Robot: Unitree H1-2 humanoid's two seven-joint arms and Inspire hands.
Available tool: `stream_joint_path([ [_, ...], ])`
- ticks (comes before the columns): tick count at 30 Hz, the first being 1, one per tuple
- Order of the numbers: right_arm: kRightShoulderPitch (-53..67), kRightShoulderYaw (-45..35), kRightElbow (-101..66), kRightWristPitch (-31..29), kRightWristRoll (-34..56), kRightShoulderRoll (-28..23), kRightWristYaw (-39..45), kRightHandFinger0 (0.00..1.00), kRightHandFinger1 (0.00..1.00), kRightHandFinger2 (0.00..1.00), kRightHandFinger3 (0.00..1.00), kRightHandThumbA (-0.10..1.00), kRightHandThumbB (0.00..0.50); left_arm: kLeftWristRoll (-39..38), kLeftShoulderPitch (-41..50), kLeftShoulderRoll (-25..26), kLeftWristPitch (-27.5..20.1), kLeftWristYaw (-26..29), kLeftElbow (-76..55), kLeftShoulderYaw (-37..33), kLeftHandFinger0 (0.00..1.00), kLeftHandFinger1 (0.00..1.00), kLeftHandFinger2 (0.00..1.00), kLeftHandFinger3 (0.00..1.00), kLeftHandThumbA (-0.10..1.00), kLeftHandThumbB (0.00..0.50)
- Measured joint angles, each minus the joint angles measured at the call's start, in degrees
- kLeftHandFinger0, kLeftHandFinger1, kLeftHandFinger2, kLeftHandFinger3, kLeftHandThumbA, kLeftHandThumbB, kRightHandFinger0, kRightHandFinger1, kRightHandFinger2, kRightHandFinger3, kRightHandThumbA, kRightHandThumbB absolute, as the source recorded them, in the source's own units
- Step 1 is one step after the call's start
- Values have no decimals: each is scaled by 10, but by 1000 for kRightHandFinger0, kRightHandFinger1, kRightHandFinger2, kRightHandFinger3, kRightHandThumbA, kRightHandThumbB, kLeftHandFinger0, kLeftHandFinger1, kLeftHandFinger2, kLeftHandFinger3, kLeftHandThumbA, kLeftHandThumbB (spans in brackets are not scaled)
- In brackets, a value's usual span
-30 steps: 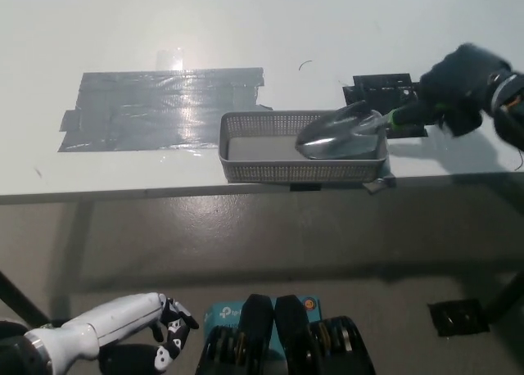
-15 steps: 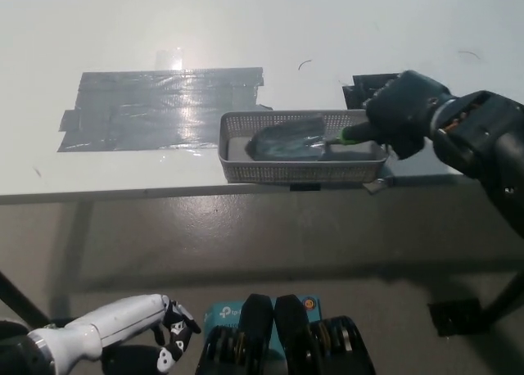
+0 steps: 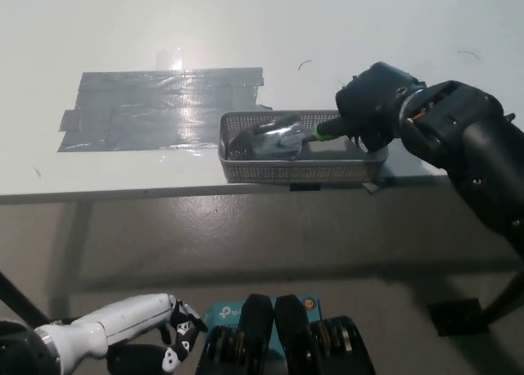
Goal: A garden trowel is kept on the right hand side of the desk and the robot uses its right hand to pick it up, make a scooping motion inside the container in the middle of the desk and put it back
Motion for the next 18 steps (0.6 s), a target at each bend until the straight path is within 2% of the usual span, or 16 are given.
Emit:
stream_joint_path([
  [1,0,-5,4,3,4,1,0,0,0,146,679,-100,0,0,0,0,0,0,0,0,631,646,735,885,916,146],
  [2,0,-13,10,8,10,3,0,0,0,137,626,-100,0,1,1,0,0,-2,0,1,627,645,735,884,927,138],
  [3,0,-24,15,14,17,3,0,8,45,182,672,-100,8,1,1,0,0,-2,0,1,620,641,732,886,935,146],
  [4,0,-34,21,19,24,3,0,115,200,350,730,-100,1,1,1,0,0,-2,0,1,619,641,731,887,938,145],
  [5,0,-43,26,24,30,3,0,247,329,419,778,-100,0,2,2,0,0,-2,0,1,632,655,745,898,951,142],
  [6,1,-58,34,31,40,3,0,265,339,438,775,-100,0,3,2,0,0,-3,0,0,639,659,749,899,946,139],
  [7,3,-73,41,37,49,4,-1,116,172,223,494,-100,2,3,2,-1,0,-3,0,0,640,659,748,895,945,152],
  [8,5,-91,46,42,60,4,-2,34,125,228,411,-100,13,4,2,-1,0,-3,0,1,640,658,747,893,947,156],
  [9,10,-112,53,47,71,4,-6,62,180,273,395,-100,27,4,3,-2,0,-4,0,1,641,658,747,891,949,156],
  [10,15,-128,60,53,83,4,-10,18,44,82,86,-100,14,5,4,-3,0,-4,0,1,640,658,748,891,949,151],
  [11,19,-139,65,55,93,4,-13,1,126,216,69,-100,108,6,5,-4,0,-4,0,1,640,659,749,893,949,150],
  [12,25,-151,71,56,103,4,-18,0,261,398,101,-100,174,6,4,-5,0,-4,0,1,635,655,745,890,949,156],
  [13,32,-163,77,56,114,4,-24,0,300,474,91,-100,202,7,4,-5,0,-4,0,1,634,656,745,891,945,153],
  [14,39,-171,87,55,125,4,-29,0,321,511,180,-100,210,7,5,-6,0,-5,0,1,633,656,744,890,953,147],
  [15,43,-177,94,53,132,4,-33,0,319,515,208,-100,215,8,5,-6,0,-5,0,1,633,656,743,889,955,148],
  [18,65,-201,117,41,167,6,-58,0,280,464,192,-100,249,9,5,-6,0,-5,0,1,637,655,744,897,968,163],
])
